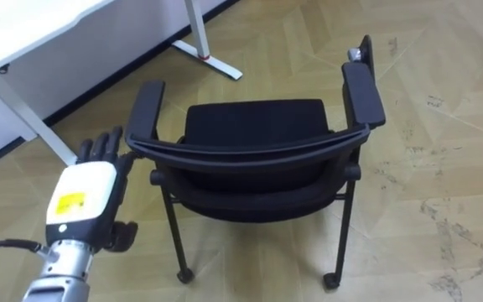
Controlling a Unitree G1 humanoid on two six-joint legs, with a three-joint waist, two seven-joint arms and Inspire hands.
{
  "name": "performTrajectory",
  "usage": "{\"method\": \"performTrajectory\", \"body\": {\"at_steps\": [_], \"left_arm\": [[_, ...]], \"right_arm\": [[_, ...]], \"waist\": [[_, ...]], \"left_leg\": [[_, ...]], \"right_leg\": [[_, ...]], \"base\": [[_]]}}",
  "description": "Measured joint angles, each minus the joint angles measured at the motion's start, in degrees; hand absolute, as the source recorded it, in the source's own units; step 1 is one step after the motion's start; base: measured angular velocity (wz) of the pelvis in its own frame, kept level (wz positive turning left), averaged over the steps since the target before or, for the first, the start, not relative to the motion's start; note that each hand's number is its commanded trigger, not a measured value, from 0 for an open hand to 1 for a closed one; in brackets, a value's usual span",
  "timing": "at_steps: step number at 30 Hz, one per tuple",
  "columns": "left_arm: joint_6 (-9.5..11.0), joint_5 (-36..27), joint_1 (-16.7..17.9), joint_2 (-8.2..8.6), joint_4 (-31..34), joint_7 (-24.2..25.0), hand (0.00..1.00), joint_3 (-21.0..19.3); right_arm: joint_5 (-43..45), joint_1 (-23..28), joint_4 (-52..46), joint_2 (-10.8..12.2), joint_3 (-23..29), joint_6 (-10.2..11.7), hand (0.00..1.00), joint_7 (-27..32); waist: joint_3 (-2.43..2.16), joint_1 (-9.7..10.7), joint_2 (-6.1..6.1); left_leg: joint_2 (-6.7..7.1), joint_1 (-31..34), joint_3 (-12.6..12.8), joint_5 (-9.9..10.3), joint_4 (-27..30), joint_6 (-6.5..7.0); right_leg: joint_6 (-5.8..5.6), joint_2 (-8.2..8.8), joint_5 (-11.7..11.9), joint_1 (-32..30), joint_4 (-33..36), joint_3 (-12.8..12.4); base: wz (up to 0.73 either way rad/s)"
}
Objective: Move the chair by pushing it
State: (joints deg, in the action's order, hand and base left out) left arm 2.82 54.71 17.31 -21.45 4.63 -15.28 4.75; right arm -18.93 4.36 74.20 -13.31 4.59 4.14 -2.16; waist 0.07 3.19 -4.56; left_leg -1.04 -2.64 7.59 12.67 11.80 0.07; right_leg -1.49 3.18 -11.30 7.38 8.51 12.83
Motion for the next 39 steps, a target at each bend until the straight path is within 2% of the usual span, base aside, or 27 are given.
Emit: {"method": "performTrajectory", "body": {"at_steps": [7,13,17,21,27,34,39], "left_arm": [[0.2,0.0,0.0,-0.01,2.0,2.3,0.00,0.0],[-1.7,0.1,-0.2,-0.76,4.4,4.9,0.00,2.1],[-2.2,1.8,-0.3,-0.82,8.1,7.1,0.00,3.3],[-2.3,2.3,-2.0,-0.78,8.4,7.6,0.00,5.4],[-2.6,2.2,-2.1,-0.79,8.4,8.5,0.00,6.6],[-2.5,2.2,-2.2,-0.79,8.4,10.5,0.00,11.2],[-2.5,2.2,-2.2,-0.82,8.4,11.1,0.00,11.6]], "right_arm": [[0.0,-0.1,1.2,0.0,0.0,0.0,0.00,0.3],[-1.2,-0.5,1.4,0.1,-1.9,-0.6,0.00,0.5],[-1.2,-0.6,1.4,0.1,-2.2,-0.6,0.00,0.1],[-1.2,-0.7,1.4,0.1,-3.2,-0.5,0.00,0.0],[-1.0,-0.6,1.4,0.0,-3.4,-0.5,0.00,-0.4],[-1.1,-0.7,1.3,0.0,-3.4,-0.5,0.00,-0.6],[-1.2,-1.1,1.3,0.1,-3.4,-0.4,0.00,-0.5]], "waist": [[0.10,0.8,-0.12],[0.36,1.1,0.12],[0.54,1.4,0.18],[0.53,1.5,0.14],[0.51,2.5,0.03],[0.47,3.4,-0.02],[0.46,4.3,-0.03]], "left_leg": [[-0.03,-0.1,0.1,0.0,-0.1,0.01],[-0.05,-0.1,0.2,0.0,-0.1,0.01],[-0.06,0.0,0.2,0.0,-0.1,0.01],[-0.07,0.0,0.4,0.0,-0.1,0.01],[-0.09,0.0,0.7,0.0,-0.1,0.01],[-0.10,0.0,0.5,0.0,-0.1,0.01],[-0.09,0.2,0.5,0.0,0.0,0.01]], "right_leg": [[0.00,0.00,0.0,-0.1,0.0,-0.1],[0.00,0.03,0.0,-0.4,0.0,-0.1],[0.00,0.03,0.0,-0.4,0.0,0.0],[0.00,0.03,0.0,-0.5,0.0,-0.1],[0.00,0.03,0.0,-0.6,0.0,-0.3],[0.00,0.02,0.0,-0.7,0.0,-0.4],[0.00,0.02,0.0,-0.9,0.0,-0.4]], "base": [[0.00],[0.00],[0.00],[-0.02],[-0.01],[0.00],[0.00]]}}
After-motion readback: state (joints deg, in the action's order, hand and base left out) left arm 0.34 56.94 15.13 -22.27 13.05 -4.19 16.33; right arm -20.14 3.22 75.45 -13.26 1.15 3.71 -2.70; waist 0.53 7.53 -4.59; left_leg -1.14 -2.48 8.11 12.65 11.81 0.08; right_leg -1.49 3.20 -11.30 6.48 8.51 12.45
